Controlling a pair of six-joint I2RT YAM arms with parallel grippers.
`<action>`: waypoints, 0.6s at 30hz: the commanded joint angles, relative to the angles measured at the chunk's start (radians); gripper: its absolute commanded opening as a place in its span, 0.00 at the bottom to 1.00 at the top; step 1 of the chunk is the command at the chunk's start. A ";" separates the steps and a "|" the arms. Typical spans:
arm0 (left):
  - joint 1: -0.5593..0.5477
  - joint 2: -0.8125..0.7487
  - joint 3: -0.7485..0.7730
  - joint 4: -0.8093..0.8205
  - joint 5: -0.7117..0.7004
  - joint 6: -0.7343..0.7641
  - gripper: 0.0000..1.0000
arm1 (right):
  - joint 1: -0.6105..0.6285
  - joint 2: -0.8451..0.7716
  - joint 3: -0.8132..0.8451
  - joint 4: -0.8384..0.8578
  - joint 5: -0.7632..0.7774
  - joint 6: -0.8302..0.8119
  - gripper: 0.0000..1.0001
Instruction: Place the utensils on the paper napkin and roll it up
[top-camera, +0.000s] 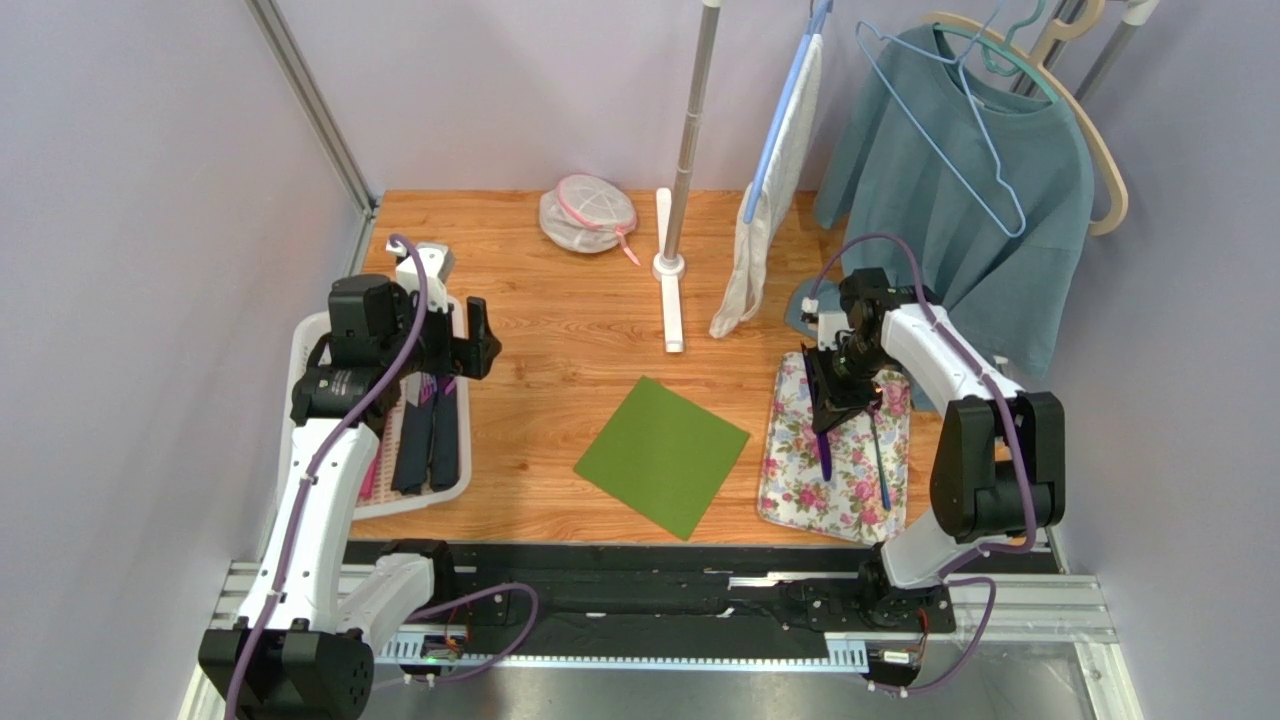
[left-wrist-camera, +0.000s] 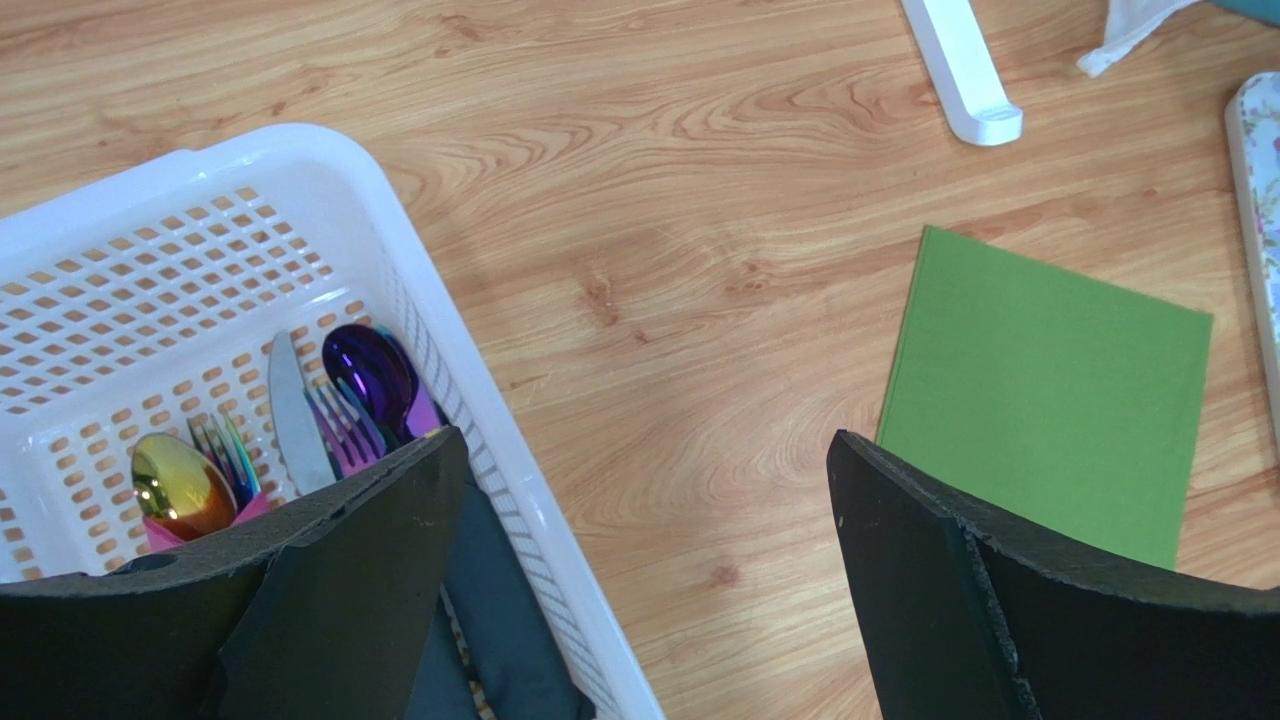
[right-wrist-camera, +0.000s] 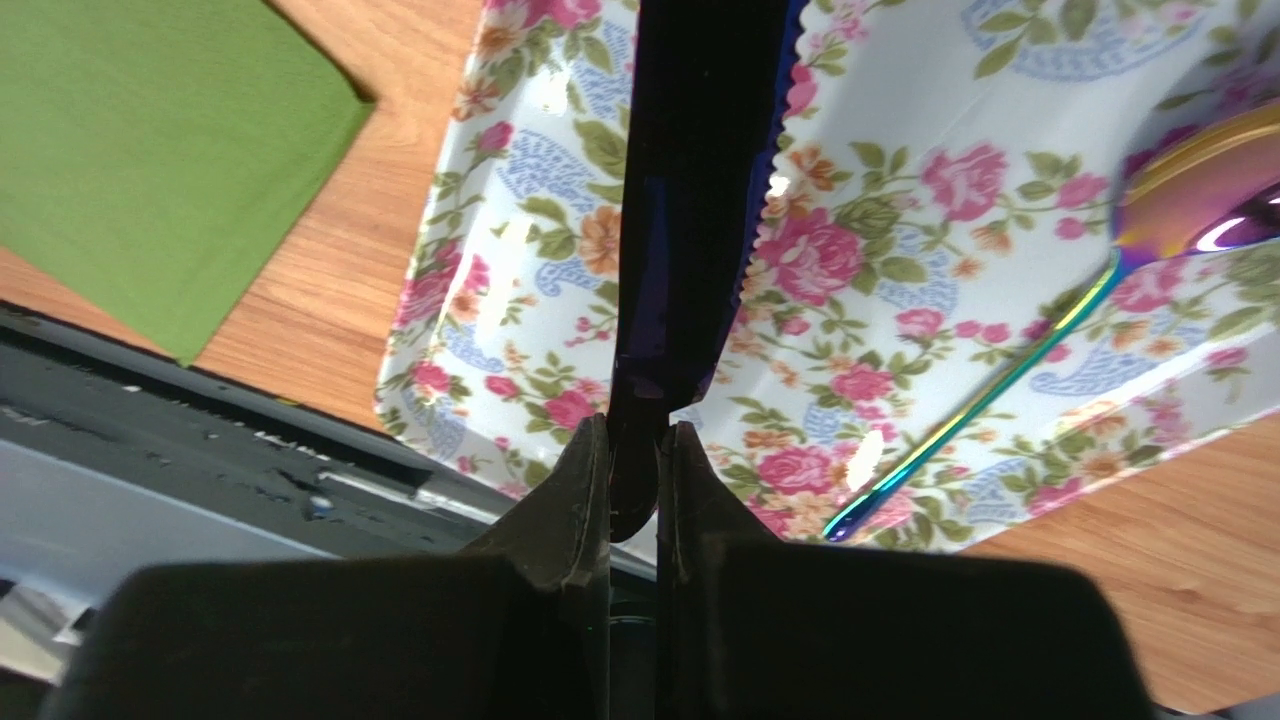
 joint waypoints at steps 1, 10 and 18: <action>0.006 -0.020 -0.015 0.052 0.006 -0.076 0.99 | 0.063 -0.056 0.002 -0.016 -0.092 0.113 0.00; 0.006 -0.032 -0.039 0.056 -0.041 -0.137 0.99 | 0.290 -0.061 -0.047 0.073 -0.108 0.203 0.00; 0.006 -0.030 -0.046 0.056 -0.057 -0.167 0.99 | 0.477 0.054 0.000 0.165 -0.143 0.301 0.00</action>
